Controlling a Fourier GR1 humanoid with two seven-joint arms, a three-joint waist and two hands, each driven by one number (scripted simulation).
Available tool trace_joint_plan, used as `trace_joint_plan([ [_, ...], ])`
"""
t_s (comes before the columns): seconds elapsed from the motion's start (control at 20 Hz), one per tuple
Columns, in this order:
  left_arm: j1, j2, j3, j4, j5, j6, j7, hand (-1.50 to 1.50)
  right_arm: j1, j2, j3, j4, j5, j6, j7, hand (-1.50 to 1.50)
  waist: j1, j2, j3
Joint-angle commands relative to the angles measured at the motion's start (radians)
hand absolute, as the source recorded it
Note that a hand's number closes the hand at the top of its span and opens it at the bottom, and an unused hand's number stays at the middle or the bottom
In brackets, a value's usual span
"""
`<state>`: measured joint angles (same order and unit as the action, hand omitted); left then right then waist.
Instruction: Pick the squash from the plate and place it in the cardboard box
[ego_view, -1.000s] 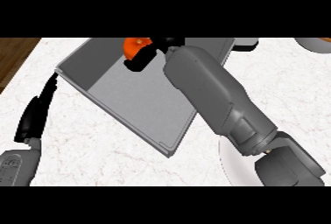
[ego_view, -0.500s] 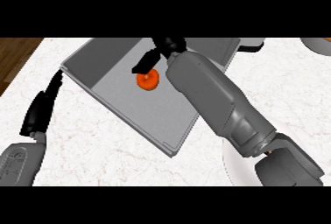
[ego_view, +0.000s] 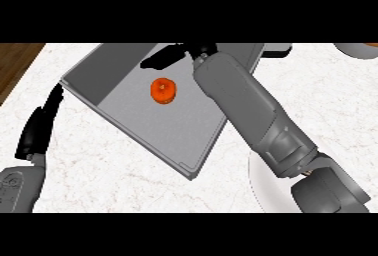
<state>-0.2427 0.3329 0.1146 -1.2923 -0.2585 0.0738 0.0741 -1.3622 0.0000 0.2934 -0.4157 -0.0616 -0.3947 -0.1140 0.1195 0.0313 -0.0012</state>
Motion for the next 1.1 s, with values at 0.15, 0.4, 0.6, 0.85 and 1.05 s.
trace_joint_plan([
  [0.15, 0.080, 0.014, 0.036, -0.045, 0.014, 0.008, -0.002, 0.00, 0.000, -0.070, -0.142, 0.062, -0.095, 0.125, -0.151, -1.50, -0.061, -0.015, 0.001],
  [0.4, 0.097, 0.010, 0.050, -0.012, 0.006, 0.024, -0.027, 0.00, -0.003, -0.174, -0.187, 0.128, -0.099, 0.190, -0.174, -1.50, -0.077, -0.016, 0.001],
  [0.6, 0.086, 0.027, 0.064, -0.016, 0.008, 0.015, -0.005, 0.00, 0.085, -0.271, -0.199, 0.135, -0.095, 0.281, -0.248, -1.50, -0.094, -0.021, 0.002],
  [0.85, 0.075, 0.006, 0.057, -0.003, -0.004, 0.030, -0.023, 0.00, 0.103, -0.363, -0.201, 0.184, -0.066, 0.400, -0.305, -1.50, -0.090, -0.018, 0.001],
  [1.05, 0.090, 0.016, 0.056, -0.012, 0.003, 0.005, -0.035, 0.00, 0.124, -0.458, -0.190, 0.212, -0.038, 0.530, -0.351, -1.50, -0.081, -0.015, 0.002],
])
